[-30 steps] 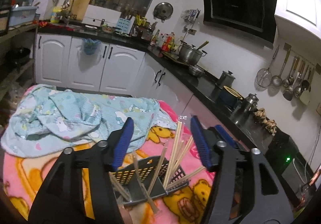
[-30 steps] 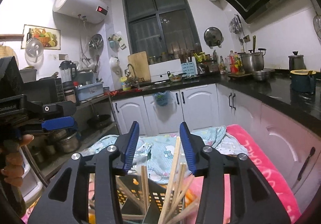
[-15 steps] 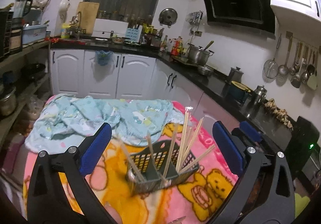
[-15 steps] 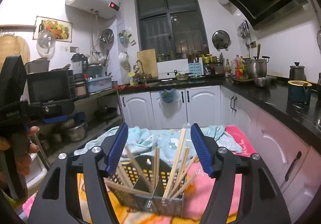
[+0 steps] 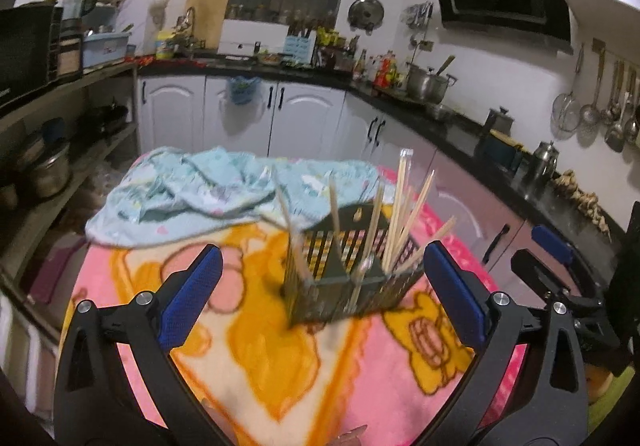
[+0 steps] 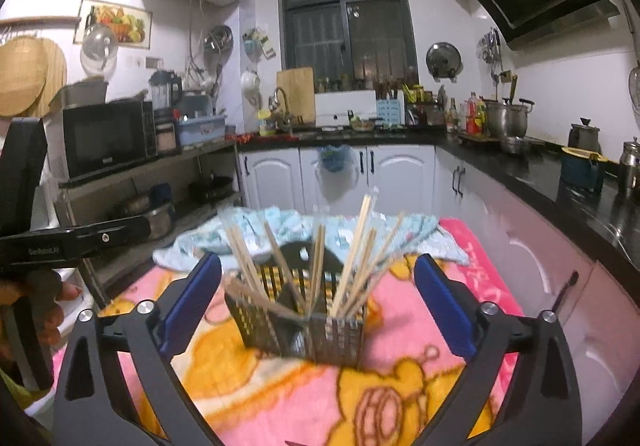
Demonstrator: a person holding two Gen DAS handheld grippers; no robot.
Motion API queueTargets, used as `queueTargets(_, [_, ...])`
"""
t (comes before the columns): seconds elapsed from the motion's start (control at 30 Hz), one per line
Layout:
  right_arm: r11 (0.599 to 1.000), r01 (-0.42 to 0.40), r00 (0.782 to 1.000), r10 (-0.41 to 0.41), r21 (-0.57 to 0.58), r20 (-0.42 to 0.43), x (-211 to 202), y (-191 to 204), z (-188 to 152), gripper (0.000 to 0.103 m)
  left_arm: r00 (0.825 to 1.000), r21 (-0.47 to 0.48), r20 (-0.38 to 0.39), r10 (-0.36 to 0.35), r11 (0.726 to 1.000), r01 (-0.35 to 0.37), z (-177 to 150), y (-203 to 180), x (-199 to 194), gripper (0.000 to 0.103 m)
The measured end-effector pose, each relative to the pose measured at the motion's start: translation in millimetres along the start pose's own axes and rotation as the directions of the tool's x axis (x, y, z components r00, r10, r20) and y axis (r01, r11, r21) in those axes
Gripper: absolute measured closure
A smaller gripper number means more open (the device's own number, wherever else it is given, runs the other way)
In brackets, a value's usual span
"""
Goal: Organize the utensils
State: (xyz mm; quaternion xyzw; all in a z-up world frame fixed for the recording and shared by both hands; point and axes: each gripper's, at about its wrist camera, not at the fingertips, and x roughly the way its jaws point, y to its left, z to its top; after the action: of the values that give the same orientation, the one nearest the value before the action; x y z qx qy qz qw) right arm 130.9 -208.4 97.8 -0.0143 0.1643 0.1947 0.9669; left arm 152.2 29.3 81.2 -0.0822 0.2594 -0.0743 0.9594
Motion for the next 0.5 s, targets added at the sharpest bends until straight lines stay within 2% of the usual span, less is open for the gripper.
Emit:
queueTargets(0.27, [1.000, 0.022, 0.994, -0.022, -0.002, -0.103, -7.5, 1.2, -33.8, 0.007, 0.995, -0.007, -0.081, 0.054, 0.998, -0.055, -39.9, 1.0, 0.8, 0.011])
queueTargets(0.5, [0.999, 0.038, 0.986, -0.037, 0.003, -0.163, -12.2, 5.7, -63.5, 0.007, 0.991, 0.011, -0.096, 0.095, 0.995, -0.094, -70.4, -5.6, -2.5, 0.011])
